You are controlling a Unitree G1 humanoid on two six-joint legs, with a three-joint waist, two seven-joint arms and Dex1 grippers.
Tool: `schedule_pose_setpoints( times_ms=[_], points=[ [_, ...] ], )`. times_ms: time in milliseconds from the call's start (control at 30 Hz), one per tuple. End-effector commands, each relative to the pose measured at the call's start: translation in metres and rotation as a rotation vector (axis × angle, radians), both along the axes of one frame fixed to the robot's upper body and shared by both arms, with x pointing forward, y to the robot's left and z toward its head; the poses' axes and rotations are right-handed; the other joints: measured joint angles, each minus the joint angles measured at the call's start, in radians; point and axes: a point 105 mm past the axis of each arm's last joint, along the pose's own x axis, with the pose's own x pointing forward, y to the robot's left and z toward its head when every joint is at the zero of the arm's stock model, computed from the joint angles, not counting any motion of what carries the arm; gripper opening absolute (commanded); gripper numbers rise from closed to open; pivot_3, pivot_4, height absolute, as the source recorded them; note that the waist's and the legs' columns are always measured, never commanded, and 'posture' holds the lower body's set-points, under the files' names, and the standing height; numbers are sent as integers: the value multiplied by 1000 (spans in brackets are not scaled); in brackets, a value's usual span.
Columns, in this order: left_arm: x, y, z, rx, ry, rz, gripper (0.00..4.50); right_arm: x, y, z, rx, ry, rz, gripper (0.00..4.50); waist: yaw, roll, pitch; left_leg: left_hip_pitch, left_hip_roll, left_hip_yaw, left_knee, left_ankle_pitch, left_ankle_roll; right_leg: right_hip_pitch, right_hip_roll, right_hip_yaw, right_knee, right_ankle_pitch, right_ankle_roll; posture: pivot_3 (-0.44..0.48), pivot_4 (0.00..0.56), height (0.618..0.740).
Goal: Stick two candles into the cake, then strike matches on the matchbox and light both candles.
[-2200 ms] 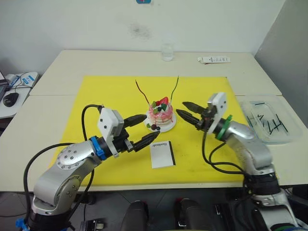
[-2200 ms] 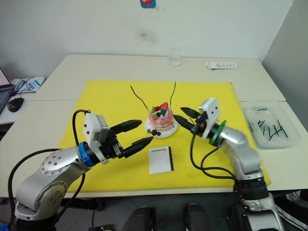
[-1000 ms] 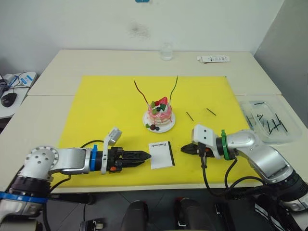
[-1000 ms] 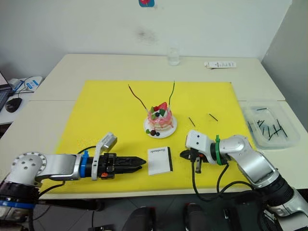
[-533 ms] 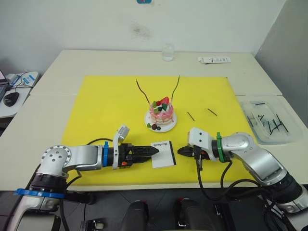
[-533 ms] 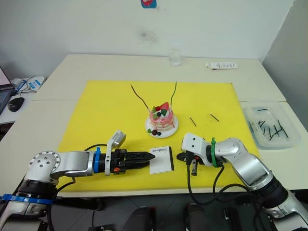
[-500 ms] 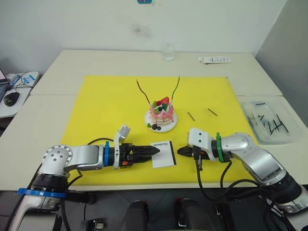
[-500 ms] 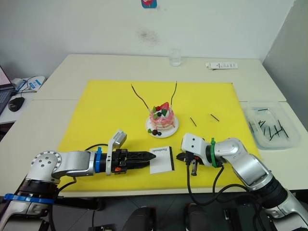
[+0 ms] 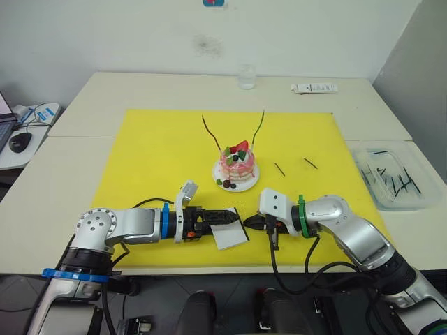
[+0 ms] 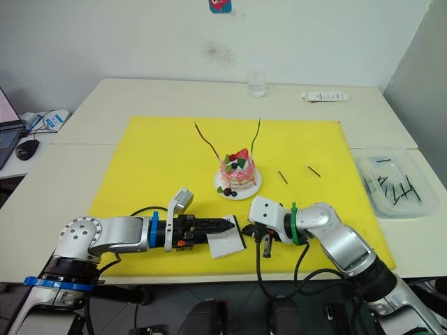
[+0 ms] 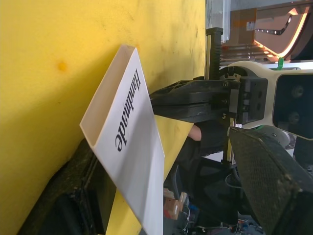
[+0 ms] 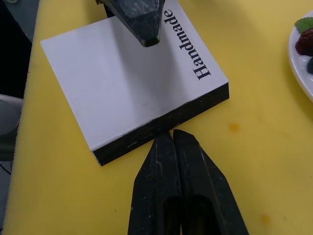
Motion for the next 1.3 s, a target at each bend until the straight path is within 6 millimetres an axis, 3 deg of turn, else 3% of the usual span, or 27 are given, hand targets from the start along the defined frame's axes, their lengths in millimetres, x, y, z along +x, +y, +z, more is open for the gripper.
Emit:
schedule_pose_setpoints(
  times_ms=[33,233,400,900,1300],
  points=[
    [-6,-2,-4,-3,14,-12,3808,4,0,8,-3,-34,-2,30,0,0,0,0,0,0,0,0,0,0,0,0,0,0,0,0,150,740],
    [-10,2,-7,7,13,9,3808,8,-16,9,-32,-35,-32,30,-1,0,0,0,-1,0,0,0,0,0,-1,0,-1,0,0,0,150,740],
    [-11,5,-9,12,12,25,3808,-10,-27,3,-85,35,31,30,-1,0,0,0,-1,0,-1,0,0,0,-1,0,-1,0,1,0,150,740],
    [-12,2,-8,12,-1,39,3808,-26,-2,-5,-29,127,95,30,-2,-1,-1,2,-1,0,-1,0,0,2,-1,0,-2,-1,1,0,150,740],
    [-11,-2,-7,3,-11,47,3808,-19,12,-3,22,127,93,30,-2,-1,-1,3,-1,0,-1,0,0,2,-1,0,-1,-2,0,0,150,740]
  ],
)
